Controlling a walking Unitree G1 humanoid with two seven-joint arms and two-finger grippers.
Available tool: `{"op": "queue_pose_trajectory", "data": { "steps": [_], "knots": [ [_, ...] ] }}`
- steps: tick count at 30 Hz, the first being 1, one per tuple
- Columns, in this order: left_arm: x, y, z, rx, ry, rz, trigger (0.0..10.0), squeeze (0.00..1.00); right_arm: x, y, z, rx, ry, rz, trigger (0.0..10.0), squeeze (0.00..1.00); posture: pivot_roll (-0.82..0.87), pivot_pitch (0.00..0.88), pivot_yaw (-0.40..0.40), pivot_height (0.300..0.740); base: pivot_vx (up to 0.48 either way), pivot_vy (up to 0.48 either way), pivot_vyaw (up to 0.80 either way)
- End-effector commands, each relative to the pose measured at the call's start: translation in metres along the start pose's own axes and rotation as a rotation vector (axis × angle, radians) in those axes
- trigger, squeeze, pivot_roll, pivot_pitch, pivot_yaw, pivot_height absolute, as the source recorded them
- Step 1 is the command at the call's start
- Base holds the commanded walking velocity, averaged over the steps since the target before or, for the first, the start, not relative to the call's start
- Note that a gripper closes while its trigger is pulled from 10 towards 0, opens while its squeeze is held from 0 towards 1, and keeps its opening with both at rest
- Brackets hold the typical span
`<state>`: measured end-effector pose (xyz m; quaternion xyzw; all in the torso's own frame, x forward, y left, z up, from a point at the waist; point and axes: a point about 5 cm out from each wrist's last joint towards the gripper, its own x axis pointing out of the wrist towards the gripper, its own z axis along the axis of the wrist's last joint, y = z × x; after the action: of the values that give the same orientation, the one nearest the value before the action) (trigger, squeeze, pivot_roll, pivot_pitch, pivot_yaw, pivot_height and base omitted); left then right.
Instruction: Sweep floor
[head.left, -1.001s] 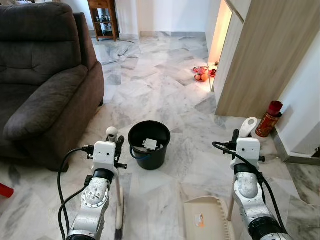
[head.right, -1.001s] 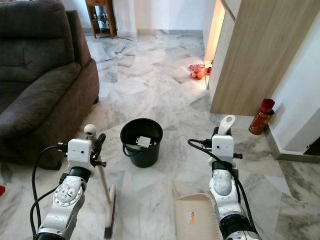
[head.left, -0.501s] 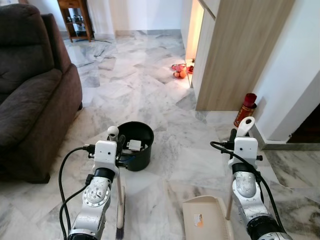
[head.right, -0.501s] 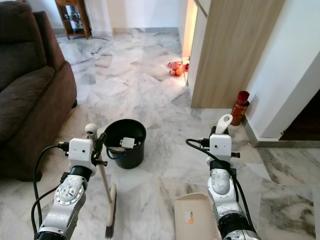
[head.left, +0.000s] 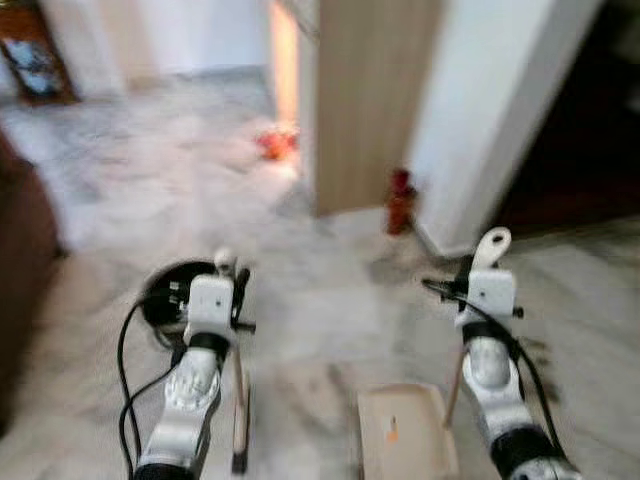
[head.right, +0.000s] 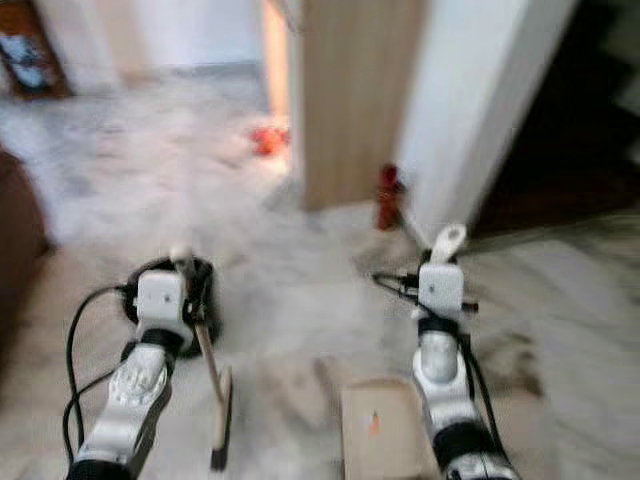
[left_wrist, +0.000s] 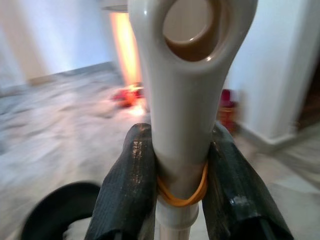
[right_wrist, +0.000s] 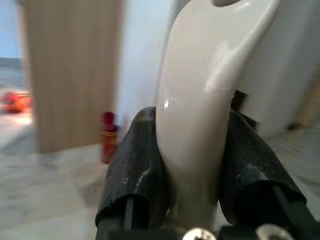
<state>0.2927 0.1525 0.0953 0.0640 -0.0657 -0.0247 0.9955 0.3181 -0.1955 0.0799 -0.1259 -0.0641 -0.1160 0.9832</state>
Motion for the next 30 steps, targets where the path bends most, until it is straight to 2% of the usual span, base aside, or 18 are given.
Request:
{"op": "queue_pose_trajectory", "data": {
  "steps": [1,30],
  "knots": [
    [0.0024,0.0029,0.0058,0.021,-0.031,0.001,10.0,0.0,0.0013,0.0015,0.0031,0.012,-0.013,-0.002,10.0,0.0,0.13,0.0,0.011,0.74,0.0,0.0,-0.8],
    [0.0032,0.0045,0.0062,0.028,-0.033,0.007,10.0,0.0,0.0014,0.0041,0.0028,0.015,-0.007,0.003,10.0,0.0,0.13,0.0,0.008,0.74,0.0,0.0,-0.8]
  ]
}}
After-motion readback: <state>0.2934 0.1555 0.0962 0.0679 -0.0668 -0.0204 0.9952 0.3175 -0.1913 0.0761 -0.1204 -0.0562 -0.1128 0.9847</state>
